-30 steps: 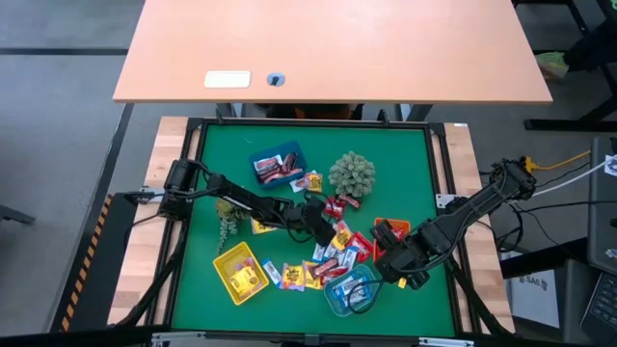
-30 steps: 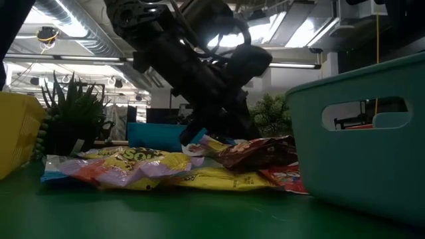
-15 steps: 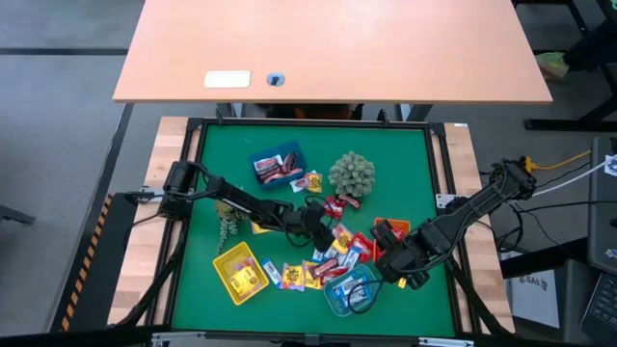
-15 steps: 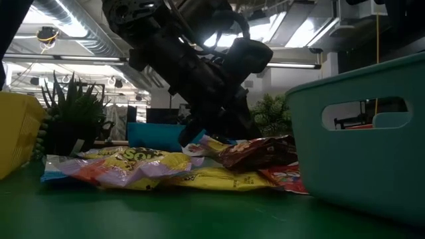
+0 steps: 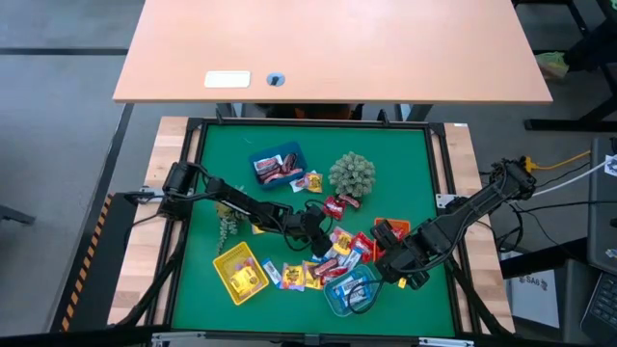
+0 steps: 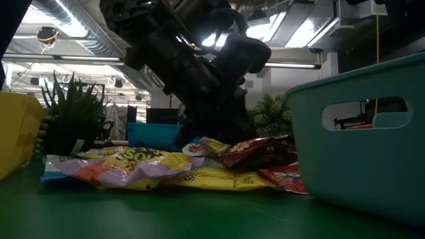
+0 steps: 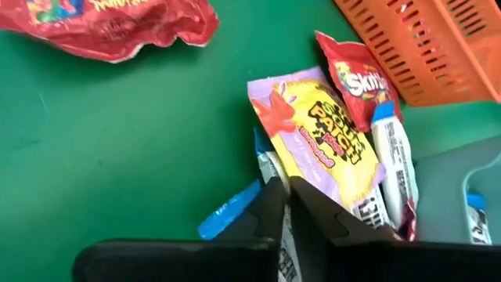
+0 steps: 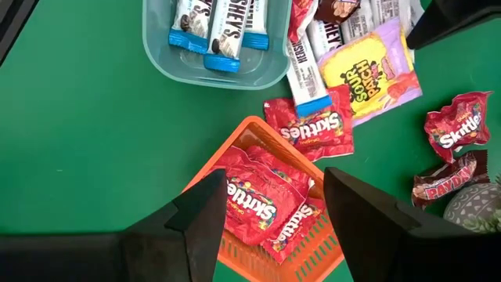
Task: Sort candy
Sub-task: Put the white-blue chocolate into the light blue bin
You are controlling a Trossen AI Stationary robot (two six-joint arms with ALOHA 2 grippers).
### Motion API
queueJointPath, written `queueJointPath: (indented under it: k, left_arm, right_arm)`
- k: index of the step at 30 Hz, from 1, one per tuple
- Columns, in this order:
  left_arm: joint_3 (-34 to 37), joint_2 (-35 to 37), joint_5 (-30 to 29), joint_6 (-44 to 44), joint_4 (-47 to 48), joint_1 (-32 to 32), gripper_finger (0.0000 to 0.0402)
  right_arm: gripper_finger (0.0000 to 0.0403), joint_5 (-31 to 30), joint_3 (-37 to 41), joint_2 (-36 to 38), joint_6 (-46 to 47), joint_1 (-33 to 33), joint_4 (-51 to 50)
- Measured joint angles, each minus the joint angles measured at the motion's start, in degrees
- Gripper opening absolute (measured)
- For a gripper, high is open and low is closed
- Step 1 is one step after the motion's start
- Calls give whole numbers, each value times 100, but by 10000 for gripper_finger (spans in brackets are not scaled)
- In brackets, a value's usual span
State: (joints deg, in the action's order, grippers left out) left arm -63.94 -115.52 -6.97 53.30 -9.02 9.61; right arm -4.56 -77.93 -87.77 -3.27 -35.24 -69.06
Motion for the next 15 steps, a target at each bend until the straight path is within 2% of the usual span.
queueJointPath:
  k: [8,15]
  left_arm:
    - [0,0,53,-97,0,17,107]
    - [0,4,106,-143,125,33,155]
  right_arm:
    - [214,1,0,0,1,1,0]
    - [214,2,0,0,2,1,2]
